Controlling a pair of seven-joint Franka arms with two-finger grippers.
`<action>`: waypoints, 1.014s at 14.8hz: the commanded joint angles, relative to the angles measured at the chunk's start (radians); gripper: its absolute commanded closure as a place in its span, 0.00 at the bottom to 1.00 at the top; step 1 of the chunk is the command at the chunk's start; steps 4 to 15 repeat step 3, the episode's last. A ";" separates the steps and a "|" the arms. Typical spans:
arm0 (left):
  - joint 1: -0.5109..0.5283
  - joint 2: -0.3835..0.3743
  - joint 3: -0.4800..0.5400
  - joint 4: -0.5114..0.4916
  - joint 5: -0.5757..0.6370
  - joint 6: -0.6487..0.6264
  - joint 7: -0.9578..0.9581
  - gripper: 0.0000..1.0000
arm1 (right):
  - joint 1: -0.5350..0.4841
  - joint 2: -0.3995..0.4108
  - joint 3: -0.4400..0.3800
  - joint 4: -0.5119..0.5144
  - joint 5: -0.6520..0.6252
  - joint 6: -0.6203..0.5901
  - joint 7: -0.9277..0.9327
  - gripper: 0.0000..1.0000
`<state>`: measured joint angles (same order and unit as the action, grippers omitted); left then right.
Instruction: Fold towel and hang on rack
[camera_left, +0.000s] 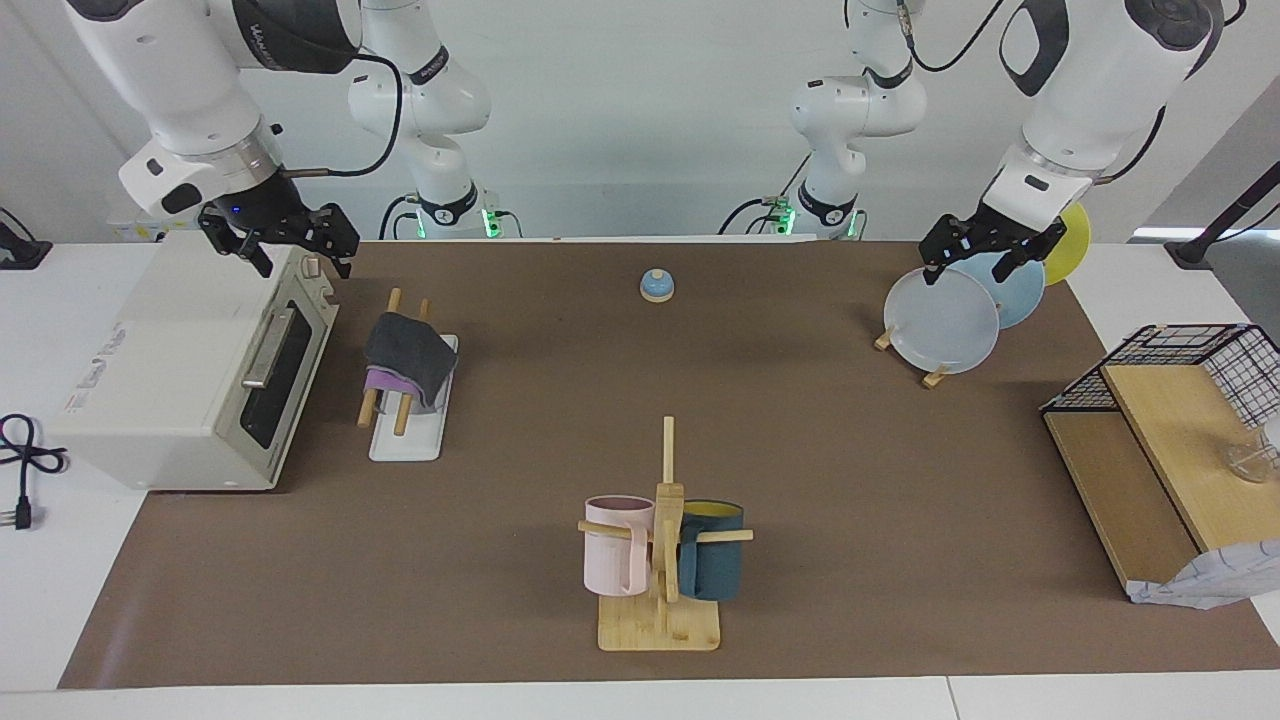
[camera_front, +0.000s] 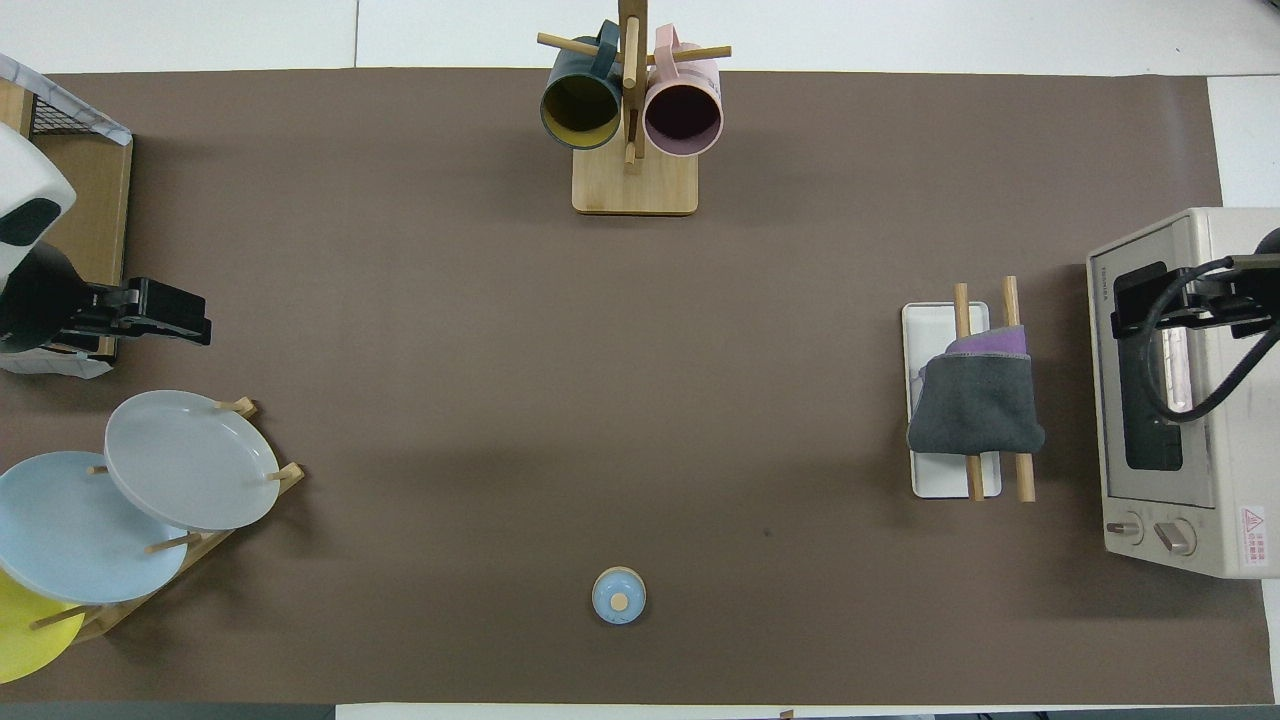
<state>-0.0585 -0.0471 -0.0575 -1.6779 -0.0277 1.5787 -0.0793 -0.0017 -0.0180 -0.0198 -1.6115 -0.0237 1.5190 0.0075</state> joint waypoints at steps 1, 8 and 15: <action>-0.001 -0.005 0.004 0.007 0.018 -0.006 -0.001 0.00 | -0.009 -0.011 0.009 -0.016 0.011 0.016 0.014 0.00; -0.001 -0.005 0.004 0.007 0.018 -0.006 -0.001 0.00 | -0.008 -0.011 0.009 -0.016 0.011 0.016 0.015 0.00; -0.001 -0.005 0.004 0.007 0.018 -0.006 -0.001 0.00 | -0.008 -0.011 0.009 -0.016 0.011 0.016 0.015 0.00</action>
